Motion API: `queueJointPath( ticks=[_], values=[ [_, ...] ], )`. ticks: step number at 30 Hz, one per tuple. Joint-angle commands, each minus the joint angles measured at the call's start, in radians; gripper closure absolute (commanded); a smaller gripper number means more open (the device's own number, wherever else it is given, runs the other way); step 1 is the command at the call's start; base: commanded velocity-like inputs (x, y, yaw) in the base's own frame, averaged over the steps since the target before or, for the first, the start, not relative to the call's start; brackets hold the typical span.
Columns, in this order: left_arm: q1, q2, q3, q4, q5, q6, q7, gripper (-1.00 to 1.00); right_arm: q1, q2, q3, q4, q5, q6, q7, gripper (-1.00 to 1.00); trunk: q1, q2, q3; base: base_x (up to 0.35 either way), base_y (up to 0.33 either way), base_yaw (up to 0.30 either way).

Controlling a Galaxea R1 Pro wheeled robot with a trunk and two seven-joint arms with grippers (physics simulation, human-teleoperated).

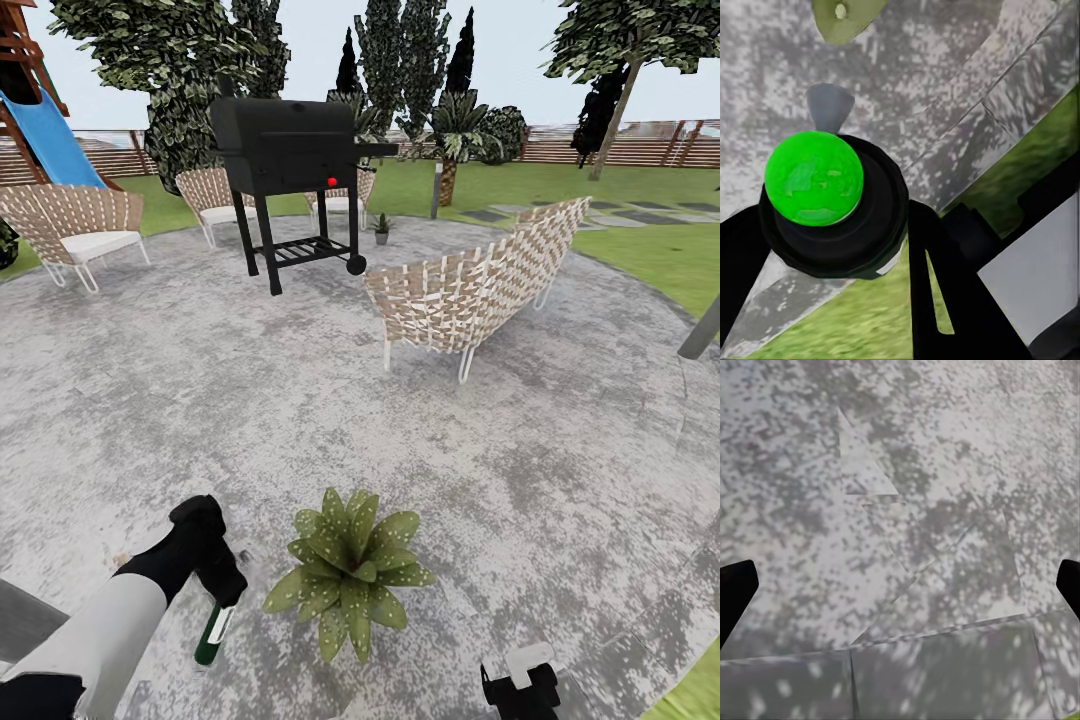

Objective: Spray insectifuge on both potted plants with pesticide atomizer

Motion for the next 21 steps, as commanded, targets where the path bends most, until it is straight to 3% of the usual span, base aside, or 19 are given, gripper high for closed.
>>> queueJointPath(
  ticks=[1,6,10,19,21],
  values=[
    [-0.008,-0.001,-0.001,-0.008,-0.005,0.009,-0.014,1.00,-0.001,0.000,-0.006,0.002,0.011,-0.004,-0.004,-1.00,0.000,0.000,-0.001,0.000,0.000,0.000],
    [0.001,0.008,0.003,0.005,-0.001,0.007,-0.019,1.00,-0.001,0.000,-0.006,0.002,0.010,-0.004,-0.004,-1.00,0.000,0.000,-0.001,0.000,0.000,0.000],
    [0.013,0.006,0.003,0.072,-0.004,0.007,-0.008,1.00,-0.001,0.000,-0.006,0.002,0.010,-0.004,-0.004,-1.00,0.000,0.000,-0.001,0.000,0.000,0.000],
    [0.019,0.001,0.001,0.077,-0.011,0.013,-0.004,1.00,-0.001,0.000,-0.005,0.003,0.011,-0.004,-0.004,-1.00,0.000,0.000,-0.001,0.028,0.000,0.000],
    [0.043,0.001,0.001,0.089,-0.006,0.012,0.033,1.00,-0.001,0.000,-0.005,0.002,0.011,-0.004,-0.004,-1.00,0.000,0.000,-0.001,0.004,0.000,0.000]
  ],
)
